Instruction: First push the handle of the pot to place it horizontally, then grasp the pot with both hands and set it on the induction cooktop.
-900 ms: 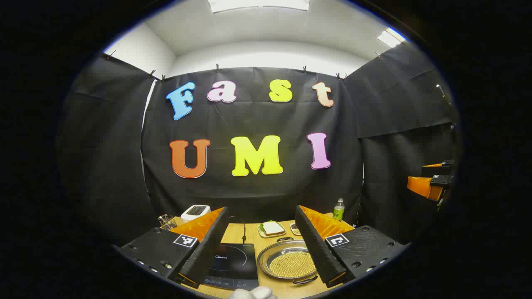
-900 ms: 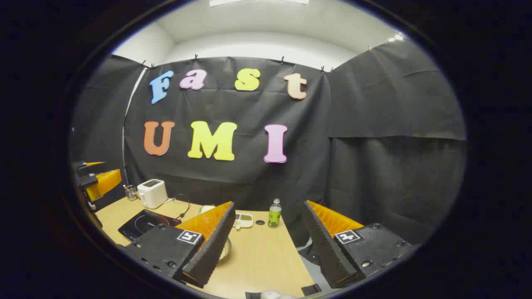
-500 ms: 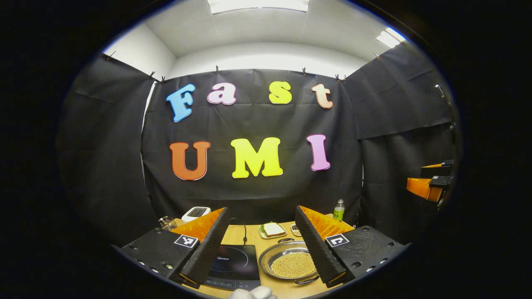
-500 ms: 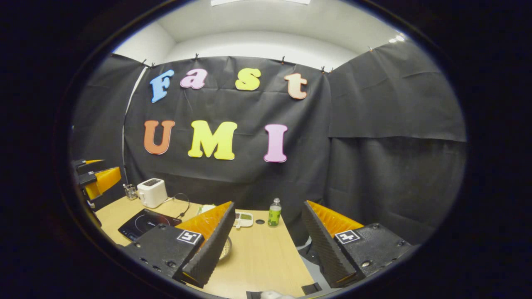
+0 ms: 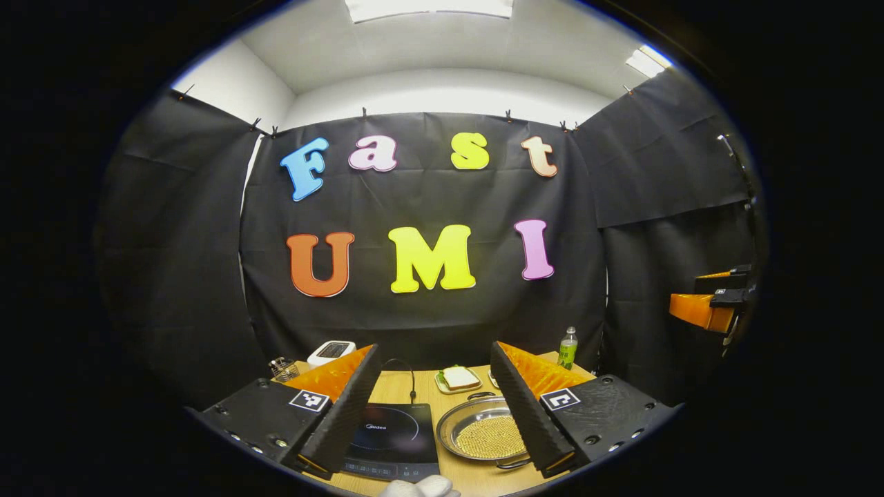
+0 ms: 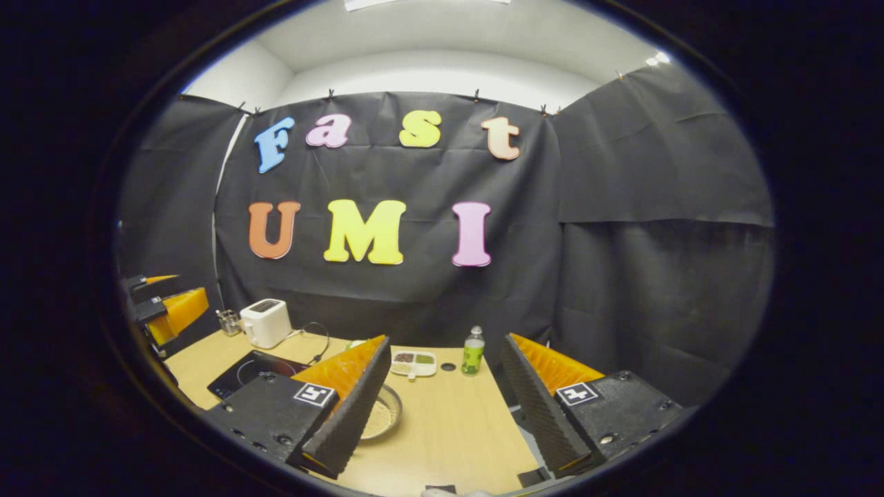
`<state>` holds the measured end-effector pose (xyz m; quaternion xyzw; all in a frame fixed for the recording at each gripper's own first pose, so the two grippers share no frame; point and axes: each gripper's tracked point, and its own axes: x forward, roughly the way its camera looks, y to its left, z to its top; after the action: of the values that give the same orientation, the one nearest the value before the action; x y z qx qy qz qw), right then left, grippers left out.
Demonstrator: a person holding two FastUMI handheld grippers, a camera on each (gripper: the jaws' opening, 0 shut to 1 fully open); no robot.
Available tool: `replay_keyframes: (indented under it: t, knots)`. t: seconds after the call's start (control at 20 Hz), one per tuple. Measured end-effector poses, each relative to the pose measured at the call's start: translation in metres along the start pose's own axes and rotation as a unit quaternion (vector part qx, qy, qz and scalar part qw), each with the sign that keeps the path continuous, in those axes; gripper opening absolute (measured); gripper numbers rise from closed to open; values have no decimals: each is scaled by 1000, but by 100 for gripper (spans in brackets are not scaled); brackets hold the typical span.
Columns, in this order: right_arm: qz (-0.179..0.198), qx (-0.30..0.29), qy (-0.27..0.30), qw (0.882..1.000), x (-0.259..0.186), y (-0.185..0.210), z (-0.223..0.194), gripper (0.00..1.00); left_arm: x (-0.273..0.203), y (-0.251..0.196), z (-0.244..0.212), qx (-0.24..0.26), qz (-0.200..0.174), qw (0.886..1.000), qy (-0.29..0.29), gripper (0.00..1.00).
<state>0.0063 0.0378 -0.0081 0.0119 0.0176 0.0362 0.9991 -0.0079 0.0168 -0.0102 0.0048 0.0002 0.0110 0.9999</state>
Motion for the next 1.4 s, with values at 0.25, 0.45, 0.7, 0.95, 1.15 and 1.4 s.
replay_keyframes:
  t: [0.25,0.45,0.7,0.95,1.15,1.4]
  knots:
    - [36,-27,10,999,19,34,-1,98,-11,11,-14,-2,17,1000,2,95]
    - [101,-37,50,993,36,94,-27,91,-26,25,-30,3,30,1000,4,95]
    - [173,-39,123,976,54,163,-71,54,-42,51,-51,-3,63,998,17,95]
    - [208,-59,194,957,69,210,-125,20,-53,71,-71,-15,86,996,31,95]
    - [243,-55,273,929,67,248,-183,6,-62,84,-90,-21,99,994,43,95]
    - [246,-45,378,891,57,263,-269,4,-68,101,-104,-17,109,992,54,95]
